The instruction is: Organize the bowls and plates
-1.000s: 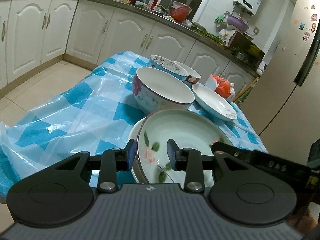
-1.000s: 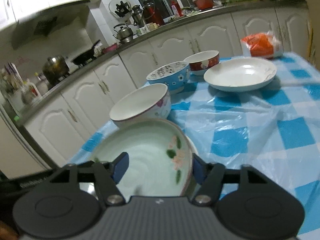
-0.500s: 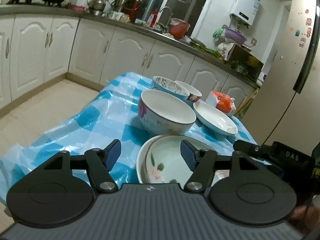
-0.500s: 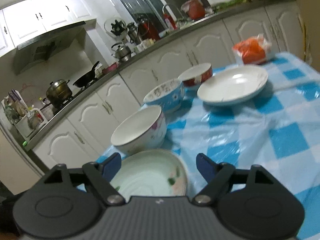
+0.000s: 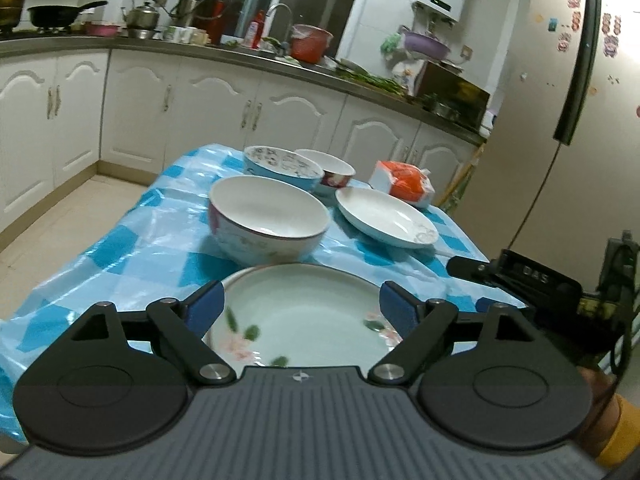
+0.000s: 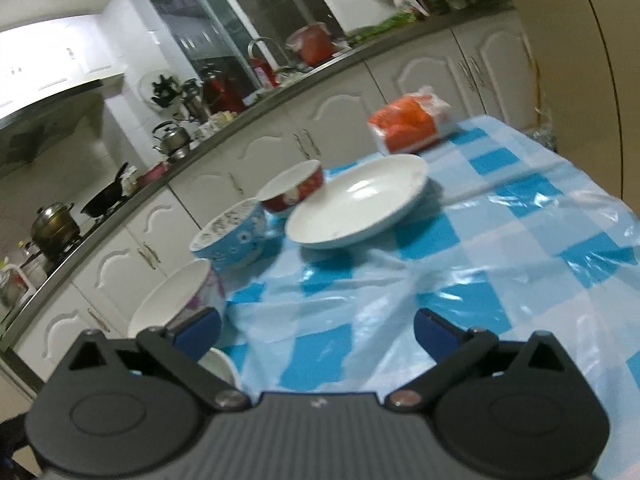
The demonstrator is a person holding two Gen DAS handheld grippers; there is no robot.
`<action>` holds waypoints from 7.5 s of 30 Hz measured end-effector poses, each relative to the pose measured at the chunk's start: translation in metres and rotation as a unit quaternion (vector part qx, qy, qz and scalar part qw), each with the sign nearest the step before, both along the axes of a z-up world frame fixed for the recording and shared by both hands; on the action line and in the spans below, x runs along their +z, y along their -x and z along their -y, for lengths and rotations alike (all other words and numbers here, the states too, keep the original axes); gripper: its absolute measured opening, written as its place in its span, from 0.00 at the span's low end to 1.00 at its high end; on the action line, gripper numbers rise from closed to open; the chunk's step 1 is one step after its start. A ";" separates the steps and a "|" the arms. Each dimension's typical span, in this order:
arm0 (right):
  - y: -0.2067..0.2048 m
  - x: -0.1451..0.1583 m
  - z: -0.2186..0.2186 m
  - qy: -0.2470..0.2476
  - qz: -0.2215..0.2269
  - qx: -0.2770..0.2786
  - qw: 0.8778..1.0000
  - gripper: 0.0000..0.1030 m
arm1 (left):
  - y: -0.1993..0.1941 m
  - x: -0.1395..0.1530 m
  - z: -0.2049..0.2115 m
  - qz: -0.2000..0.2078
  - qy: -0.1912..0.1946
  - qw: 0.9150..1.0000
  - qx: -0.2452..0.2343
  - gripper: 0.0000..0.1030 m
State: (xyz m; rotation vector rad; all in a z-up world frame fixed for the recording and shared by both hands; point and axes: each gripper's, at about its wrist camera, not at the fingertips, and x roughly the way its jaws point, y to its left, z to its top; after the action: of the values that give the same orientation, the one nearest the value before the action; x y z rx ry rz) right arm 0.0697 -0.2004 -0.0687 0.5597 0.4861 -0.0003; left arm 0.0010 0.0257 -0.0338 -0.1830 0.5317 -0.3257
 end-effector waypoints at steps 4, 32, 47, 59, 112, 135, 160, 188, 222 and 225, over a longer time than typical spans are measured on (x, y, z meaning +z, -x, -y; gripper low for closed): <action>-0.004 -0.006 0.016 -0.017 -0.013 -0.012 1.000 0.99 | -0.008 0.000 0.009 -0.008 -0.002 1.000 -0.012 1.00; -0.095 -0.003 0.114 -0.139 0.014 -0.088 0.986 0.85 | -0.125 0.026 0.113 -0.044 -0.052 0.997 -0.036 1.00; -0.109 -0.026 0.124 -0.189 0.031 -0.065 0.979 0.65 | -0.241 -0.019 0.156 -0.095 -0.077 0.992 0.016 0.67; -0.111 -0.030 0.121 -0.204 0.035 -0.044 0.977 0.66 | -0.282 -0.042 0.164 -0.100 -0.094 0.990 0.033 0.41; -0.034 -0.021 0.169 -0.087 0.027 -0.061 0.994 0.64 | -0.167 -0.053 0.203 -0.106 -0.070 0.992 -0.020 0.31; -0.015 -0.005 0.146 -0.069 0.045 -0.063 0.995 0.56 | -0.128 -0.033 0.191 -0.080 -0.027 0.996 -0.012 0.26; 0.026 0.035 0.064 -0.064 0.062 0.006 0.996 0.55 | -0.049 0.009 0.092 -0.044 0.008 0.999 0.009 0.26; 0.028 0.033 -0.063 -0.008 0.022 0.140 0.990 0.55 | 0.006 0.005 0.000 -0.053 0.023 0.992 0.109 0.26; 0.014 0.015 -0.079 0.046 -0.001 0.148 0.988 0.55 | 0.014 -0.009 0.000 -0.082 -0.001 0.990 0.115 0.26; 0.013 0.012 -0.079 0.046 0.000 0.150 0.988 0.56 | 0.015 -0.009 0.000 -0.080 -0.004 0.990 0.114 0.26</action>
State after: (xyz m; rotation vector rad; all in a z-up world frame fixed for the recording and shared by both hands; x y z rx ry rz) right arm 0.0566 -0.1215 -0.0563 0.3918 0.5645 0.2639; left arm -0.0136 0.0257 -0.0426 -0.2608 0.6647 -0.0865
